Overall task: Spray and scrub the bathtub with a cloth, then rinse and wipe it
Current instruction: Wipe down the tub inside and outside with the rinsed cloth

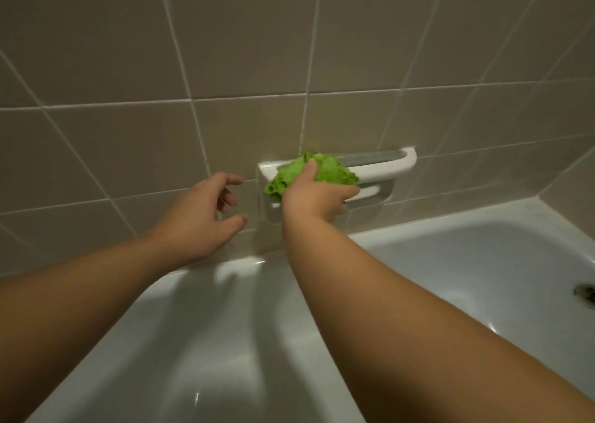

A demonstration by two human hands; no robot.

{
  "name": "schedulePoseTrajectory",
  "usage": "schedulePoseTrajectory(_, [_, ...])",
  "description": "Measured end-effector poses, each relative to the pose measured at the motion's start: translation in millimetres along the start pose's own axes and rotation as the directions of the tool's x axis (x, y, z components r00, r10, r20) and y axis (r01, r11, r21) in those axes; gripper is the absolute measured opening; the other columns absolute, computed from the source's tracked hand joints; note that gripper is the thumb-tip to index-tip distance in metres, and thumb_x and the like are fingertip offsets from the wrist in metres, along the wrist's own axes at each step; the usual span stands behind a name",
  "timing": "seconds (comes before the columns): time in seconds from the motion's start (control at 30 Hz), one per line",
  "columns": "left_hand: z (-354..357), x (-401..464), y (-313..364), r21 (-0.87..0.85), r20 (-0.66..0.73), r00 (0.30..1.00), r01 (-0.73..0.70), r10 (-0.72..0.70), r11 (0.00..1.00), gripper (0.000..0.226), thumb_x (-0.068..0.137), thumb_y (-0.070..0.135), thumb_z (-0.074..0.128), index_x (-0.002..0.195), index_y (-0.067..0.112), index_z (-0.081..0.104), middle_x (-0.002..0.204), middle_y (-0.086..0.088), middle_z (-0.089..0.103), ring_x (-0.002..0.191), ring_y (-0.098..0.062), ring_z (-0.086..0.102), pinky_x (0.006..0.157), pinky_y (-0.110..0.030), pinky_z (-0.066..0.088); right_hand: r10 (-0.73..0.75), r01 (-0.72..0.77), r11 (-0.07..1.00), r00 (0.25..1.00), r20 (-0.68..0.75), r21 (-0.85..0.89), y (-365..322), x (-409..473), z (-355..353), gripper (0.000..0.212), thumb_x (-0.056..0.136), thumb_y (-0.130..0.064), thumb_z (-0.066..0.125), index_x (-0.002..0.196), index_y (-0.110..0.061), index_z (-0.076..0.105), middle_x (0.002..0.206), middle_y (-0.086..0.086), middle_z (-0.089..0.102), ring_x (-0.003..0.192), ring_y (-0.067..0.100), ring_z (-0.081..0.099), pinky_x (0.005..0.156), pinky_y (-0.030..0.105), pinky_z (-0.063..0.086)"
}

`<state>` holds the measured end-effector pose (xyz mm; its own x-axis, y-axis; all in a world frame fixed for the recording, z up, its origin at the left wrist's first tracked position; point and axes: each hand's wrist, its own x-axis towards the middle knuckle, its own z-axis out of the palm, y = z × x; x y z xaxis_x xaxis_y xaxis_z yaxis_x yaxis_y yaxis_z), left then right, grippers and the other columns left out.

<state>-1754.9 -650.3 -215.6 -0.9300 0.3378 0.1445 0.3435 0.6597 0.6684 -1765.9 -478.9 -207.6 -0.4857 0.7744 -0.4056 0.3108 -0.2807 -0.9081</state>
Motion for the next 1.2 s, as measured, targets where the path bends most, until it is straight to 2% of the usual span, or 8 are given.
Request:
schedulePoseTrajectory(0.1, [5,5,7,0.012,0.033,0.999,-0.007,0.007,1.000,0.062,0.087,0.024,0.078,0.143,0.026,0.051,0.104,0.010,0.061,0.096,-0.010,0.061,0.084,-0.033,0.049,-0.069,0.073,0.995,0.996,0.058,-0.068,3,7,-2,0.107,0.097,-0.052,0.064,0.164,-0.019,-0.012,0.155,0.024,0.029,0.135,0.042,0.047,0.108,0.045,0.039])
schedulePoseTrajectory(0.23, [10,8,11,0.083,0.087,0.996,-0.030,0.023,0.996,0.069,0.088,0.030,0.077,0.149,0.028,0.045,0.112,0.007,0.060,0.101,-0.014,0.061,0.086,-0.035,0.051,-0.100,0.100,0.994,0.995,-0.006,-0.035,-4,26,-12,0.102,0.096,-0.054,0.063,0.165,-0.029,-0.008,0.152,0.020,0.033,0.127,0.042,0.053,0.104,0.048,0.043])
schedulePoseTrajectory(0.43, [18,13,22,0.208,0.036,0.992,-0.126,0.121,0.970,0.066,0.088,0.025,0.077,0.147,0.015,0.050,0.135,-0.005,0.054,0.125,-0.022,0.054,0.101,-0.031,0.042,-0.173,0.177,0.983,0.981,0.090,-0.038,13,19,-14,0.107,0.096,-0.056,0.063,0.164,-0.022,-0.012,0.155,0.022,0.029,0.130,0.042,0.051,0.105,0.044,0.043])
schedulePoseTrajectory(0.57, [17,17,29,0.316,0.103,0.977,-0.209,0.185,0.925,0.069,0.086,0.025,0.077,0.149,0.015,0.050,0.150,-0.004,0.049,0.139,-0.026,0.045,0.116,-0.032,0.031,-0.130,0.130,0.991,0.989,-0.076,-0.009,-23,84,-51,0.099,0.098,-0.052,0.062,0.165,-0.015,0.001,0.160,0.020,0.029,0.137,0.038,0.047,0.108,0.040,0.039])
schedulePoseTrajectory(0.67, [24,21,35,0.345,0.112,0.975,-0.218,0.191,0.913,0.074,0.086,0.027,0.077,0.152,0.016,0.047,0.157,-0.002,0.044,0.144,-0.024,0.041,0.120,-0.032,0.029,-0.155,0.156,0.988,0.984,-0.092,0.001,-26,105,-63,0.092,0.096,-0.051,0.066,0.162,-0.012,0.016,0.156,0.019,0.039,0.136,0.037,0.049,0.108,0.041,0.040])
schedulePoseTrajectory(0.8, [44,23,48,0.392,0.087,0.982,-0.190,0.169,0.900,0.083,0.087,0.029,0.077,0.158,0.014,0.037,0.165,-0.002,0.034,0.153,-0.022,0.029,0.122,-0.026,0.018,-0.151,0.150,0.981,0.989,-0.007,0.119,-4,108,-55,0.086,0.086,-0.052,0.077,0.149,-0.013,0.033,0.140,0.012,0.054,0.121,0.031,0.062,0.102,0.036,0.050])
schedulePoseTrajectory(0.97, [69,20,59,0.445,0.074,0.990,-0.144,0.123,0.884,0.096,0.091,0.034,0.073,0.165,0.017,0.014,0.172,0.004,0.010,0.159,-0.012,0.001,0.120,-0.018,-0.001,-0.195,0.195,0.981,0.981,-0.001,0.021,-29,158,-87,0.065,0.087,-0.046,0.077,0.134,-0.009,0.050,0.131,0.012,0.064,0.116,0.030,0.064,0.094,0.031,0.046])
schedulePoseTrajectory(1.2, [100,19,90,0.453,-0.024,1.000,0.021,-0.012,0.891,0.102,0.085,0.030,0.078,0.164,0.013,0.017,0.172,-0.002,0.012,0.159,-0.017,0.004,0.124,-0.027,0.006,-0.248,0.277,0.947,0.953,0.176,-0.161,-56,211,-117,0.060,0.083,-0.045,0.079,0.126,-0.009,0.058,0.120,0.011,0.068,0.103,0.029,0.066,0.081,0.029,0.046])
